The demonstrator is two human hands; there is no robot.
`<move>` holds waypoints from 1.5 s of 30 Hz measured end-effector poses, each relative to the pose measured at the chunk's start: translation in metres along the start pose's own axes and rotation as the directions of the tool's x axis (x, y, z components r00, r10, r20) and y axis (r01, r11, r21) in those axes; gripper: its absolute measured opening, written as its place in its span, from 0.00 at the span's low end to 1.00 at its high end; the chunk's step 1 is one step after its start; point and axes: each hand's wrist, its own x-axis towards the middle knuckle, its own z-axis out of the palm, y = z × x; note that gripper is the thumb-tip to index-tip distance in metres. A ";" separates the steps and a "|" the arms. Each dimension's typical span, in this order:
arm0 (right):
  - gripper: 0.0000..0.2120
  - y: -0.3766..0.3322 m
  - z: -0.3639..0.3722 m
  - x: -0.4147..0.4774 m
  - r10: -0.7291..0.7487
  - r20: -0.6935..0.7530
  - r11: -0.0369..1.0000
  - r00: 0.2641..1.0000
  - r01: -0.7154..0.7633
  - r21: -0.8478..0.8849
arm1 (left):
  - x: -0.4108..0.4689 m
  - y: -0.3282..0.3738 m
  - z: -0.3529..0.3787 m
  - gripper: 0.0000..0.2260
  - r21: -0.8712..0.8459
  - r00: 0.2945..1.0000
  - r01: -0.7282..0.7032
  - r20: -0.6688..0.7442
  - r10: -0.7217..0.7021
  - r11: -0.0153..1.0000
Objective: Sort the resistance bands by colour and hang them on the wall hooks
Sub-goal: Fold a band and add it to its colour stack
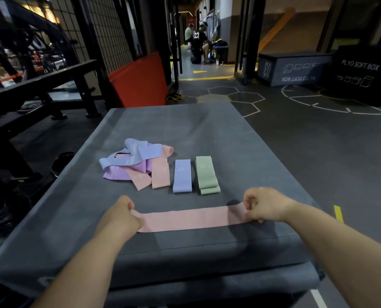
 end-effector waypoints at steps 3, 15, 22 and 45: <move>0.11 0.000 -0.001 0.002 0.003 -0.027 0.992 1.000 -0.007 -0.123 | -0.003 0.002 -0.002 0.15 0.029 1.000 0.009 -0.004 -0.009 1.000; 0.07 -0.035 0.013 0.000 -0.183 -0.131 0.981 0.974 0.191 0.046 | -0.010 0.020 0.005 0.22 -0.125 0.986 -0.164 0.017 0.167 0.979; 0.15 -0.075 0.039 -0.002 -0.334 -0.034 0.851 0.942 0.317 0.418 | -0.027 0.047 0.020 0.24 -0.103 0.943 -0.330 0.001 0.331 0.938; 0.12 -0.032 0.013 0.009 -0.107 -0.158 0.926 0.982 0.156 0.344 | -0.022 0.053 0.041 0.31 0.087 0.832 -0.533 0.235 0.502 0.842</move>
